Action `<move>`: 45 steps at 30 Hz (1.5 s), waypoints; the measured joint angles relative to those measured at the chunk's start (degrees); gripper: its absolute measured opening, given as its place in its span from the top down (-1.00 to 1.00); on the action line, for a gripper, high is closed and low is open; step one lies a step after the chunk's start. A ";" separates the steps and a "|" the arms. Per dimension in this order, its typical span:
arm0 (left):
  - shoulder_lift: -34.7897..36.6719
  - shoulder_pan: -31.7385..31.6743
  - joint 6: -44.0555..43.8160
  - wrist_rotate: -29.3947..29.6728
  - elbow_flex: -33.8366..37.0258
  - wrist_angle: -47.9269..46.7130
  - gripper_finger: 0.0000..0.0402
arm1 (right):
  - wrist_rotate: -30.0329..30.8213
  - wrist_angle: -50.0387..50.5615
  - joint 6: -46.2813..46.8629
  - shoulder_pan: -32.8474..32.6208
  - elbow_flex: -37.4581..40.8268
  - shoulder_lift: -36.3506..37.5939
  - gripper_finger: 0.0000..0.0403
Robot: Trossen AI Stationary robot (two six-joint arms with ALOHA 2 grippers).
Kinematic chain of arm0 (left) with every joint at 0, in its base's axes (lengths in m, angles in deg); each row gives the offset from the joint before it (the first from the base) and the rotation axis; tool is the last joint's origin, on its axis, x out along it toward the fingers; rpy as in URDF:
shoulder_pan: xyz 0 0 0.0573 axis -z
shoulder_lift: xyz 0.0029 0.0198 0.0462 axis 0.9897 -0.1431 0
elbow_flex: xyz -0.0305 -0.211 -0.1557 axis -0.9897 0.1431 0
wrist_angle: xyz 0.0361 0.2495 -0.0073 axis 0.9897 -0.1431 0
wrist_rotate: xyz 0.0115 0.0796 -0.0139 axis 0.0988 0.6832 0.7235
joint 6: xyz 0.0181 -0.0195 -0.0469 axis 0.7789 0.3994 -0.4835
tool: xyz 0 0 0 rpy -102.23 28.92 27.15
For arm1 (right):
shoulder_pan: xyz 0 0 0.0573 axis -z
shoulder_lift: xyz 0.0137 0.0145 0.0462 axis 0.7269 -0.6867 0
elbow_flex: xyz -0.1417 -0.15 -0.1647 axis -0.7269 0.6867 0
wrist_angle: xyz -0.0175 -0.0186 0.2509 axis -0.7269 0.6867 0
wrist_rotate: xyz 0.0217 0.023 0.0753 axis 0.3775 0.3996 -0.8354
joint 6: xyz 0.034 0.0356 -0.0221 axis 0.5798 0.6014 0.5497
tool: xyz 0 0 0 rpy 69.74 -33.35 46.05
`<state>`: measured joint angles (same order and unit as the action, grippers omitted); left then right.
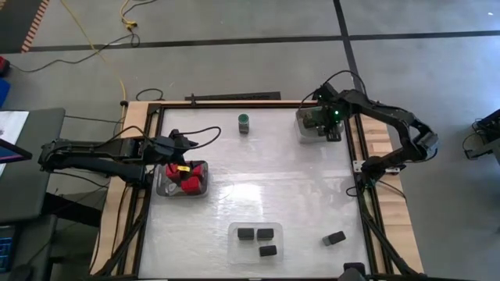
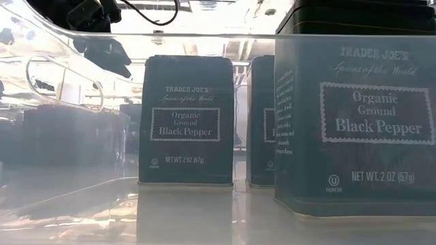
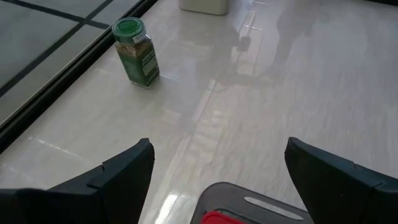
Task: Sort spices by type
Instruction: Put the bottom green seasoning bottle into the grey bin
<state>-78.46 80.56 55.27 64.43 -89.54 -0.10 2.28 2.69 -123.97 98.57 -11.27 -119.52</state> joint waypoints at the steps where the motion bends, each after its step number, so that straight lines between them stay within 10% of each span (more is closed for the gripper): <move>1: -0.02 0.00 -0.03 0.00 0.00 0.00 -0.73 | 0.00 0.01 -0.04 0.27 0.42 0.00 -0.08; 45: -0.02 -0.01 -0.60 -0.13 0.00 1.95 -0.73 | 0.02 -2.40 -1.44 0.57 1.96 0.02 -0.22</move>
<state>-78.48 80.55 54.67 64.30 -89.54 1.84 2.30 0.29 -125.41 99.14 -9.31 -119.49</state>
